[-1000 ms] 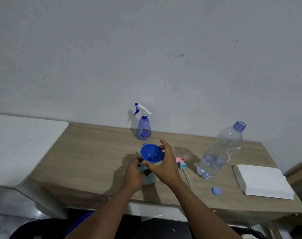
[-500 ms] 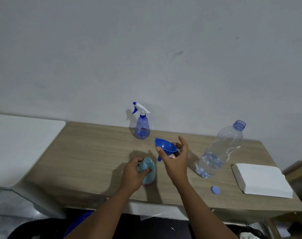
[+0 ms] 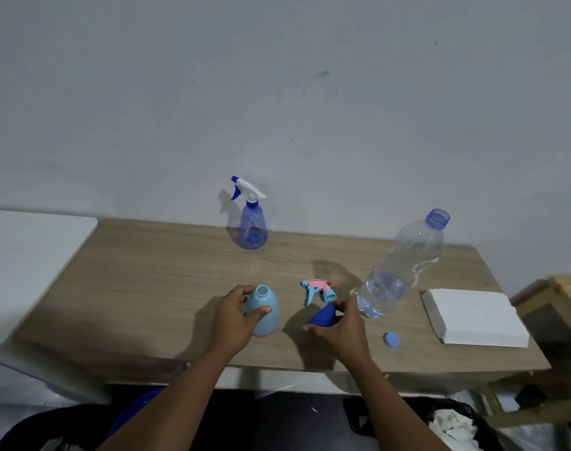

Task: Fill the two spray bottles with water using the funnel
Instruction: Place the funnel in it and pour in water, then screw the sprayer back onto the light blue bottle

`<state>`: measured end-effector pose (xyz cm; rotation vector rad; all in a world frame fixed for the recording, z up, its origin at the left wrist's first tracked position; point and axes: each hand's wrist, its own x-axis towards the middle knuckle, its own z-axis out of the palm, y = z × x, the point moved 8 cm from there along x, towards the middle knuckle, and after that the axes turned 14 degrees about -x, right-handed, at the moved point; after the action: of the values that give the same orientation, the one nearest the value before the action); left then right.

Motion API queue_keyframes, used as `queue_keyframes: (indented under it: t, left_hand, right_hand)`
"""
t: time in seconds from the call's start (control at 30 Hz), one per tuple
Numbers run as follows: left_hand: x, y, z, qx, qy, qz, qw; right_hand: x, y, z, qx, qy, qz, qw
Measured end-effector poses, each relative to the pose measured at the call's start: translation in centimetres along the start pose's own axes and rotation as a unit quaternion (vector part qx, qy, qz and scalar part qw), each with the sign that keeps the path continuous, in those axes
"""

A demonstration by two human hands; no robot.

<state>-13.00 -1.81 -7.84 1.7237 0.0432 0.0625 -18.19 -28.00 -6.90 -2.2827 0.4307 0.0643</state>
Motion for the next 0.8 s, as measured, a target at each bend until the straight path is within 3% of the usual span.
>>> queue_keyframes:
  t: [0.1,0.17,0.23,0.53,0.63,0.7,0.8]
  left_hand:
    - [0.0,-0.4,0.0,-0.002,0.0,-0.012,1.0]
    - [0.0,-0.5,0.0,0.0,0.0,-0.017,1.0]
    - [-0.1,-0.4,0.0,-0.005,-0.001,-0.018,1.0]
    - [-0.1,-0.7,-0.1,-0.014,-0.003,-0.02,1.0]
    - [-0.1,-0.8,-0.2,-0.024,-0.001,-0.021,1.0]
    - [-0.1,-0.7,-0.1,-0.03,0.003,-0.025,0.999]
    - [-0.3,-0.5,-0.1,-0.033,0.007,-0.025,0.999]
  right_hand:
    - [0.9,-0.7,0.9,-0.193,-0.035,-0.038,0.98]
    - [1.6,-1.3,2.2,-0.329,-0.059,-0.077,0.939]
    - [1.9,-1.6,3.4,-0.394,-0.079,-0.091,0.911]
    - [1.8,-1.1,4.6,-0.324,-0.092,-0.105,0.936]
    - [1.7,-2.1,1.2,-0.193,-0.002,-0.131,0.972]
    - [3.3,-1.9,-0.6,-0.134,0.054,-0.096,0.985]
    - [7.1,-1.0,-0.3,-0.211,0.01,-0.006,0.977]
